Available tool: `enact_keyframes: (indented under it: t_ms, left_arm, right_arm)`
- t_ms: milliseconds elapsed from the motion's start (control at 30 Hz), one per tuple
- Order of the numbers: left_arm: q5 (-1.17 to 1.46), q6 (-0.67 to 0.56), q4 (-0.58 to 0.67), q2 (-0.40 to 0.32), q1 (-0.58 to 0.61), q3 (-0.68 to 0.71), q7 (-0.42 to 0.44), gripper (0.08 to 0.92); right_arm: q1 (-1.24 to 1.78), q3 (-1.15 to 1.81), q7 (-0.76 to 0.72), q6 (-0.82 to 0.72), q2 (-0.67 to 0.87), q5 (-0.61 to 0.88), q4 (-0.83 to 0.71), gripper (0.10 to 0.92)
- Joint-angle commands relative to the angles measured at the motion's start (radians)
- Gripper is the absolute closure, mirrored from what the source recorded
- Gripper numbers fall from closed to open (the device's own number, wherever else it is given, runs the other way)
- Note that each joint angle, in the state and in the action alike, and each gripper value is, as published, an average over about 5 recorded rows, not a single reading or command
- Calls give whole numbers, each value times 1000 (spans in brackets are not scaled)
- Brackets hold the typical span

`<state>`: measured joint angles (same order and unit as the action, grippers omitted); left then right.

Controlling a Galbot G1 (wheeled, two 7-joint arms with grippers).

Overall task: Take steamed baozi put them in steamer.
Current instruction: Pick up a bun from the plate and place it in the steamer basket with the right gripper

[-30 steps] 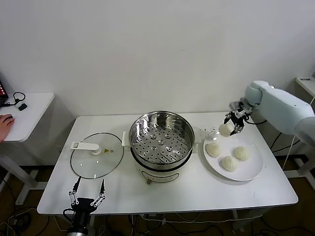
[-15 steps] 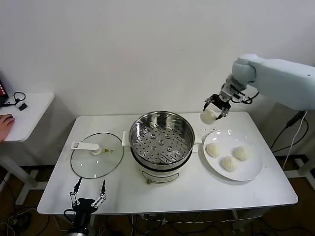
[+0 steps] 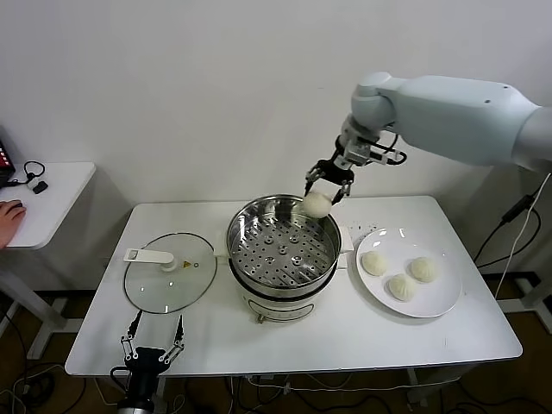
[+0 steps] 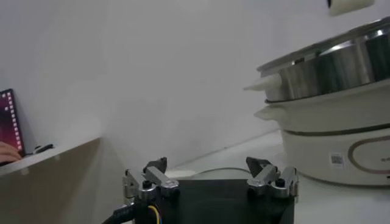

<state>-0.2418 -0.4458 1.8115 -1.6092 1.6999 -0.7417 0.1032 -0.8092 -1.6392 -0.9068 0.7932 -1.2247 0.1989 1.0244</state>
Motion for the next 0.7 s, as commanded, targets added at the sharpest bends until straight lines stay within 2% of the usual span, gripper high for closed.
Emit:
enact_keyframes:
  t_ms: [33,700]
  left_arm:
    - [2,2,3,-38,1,-1,0,177]
    - [0,-1,-8,-41,-7,-10,-1,177]
  right_arm:
    - [107,37,18,79,-159,-22,-158,347]
    - [313,115,25,79,-251,-141,-484,347]
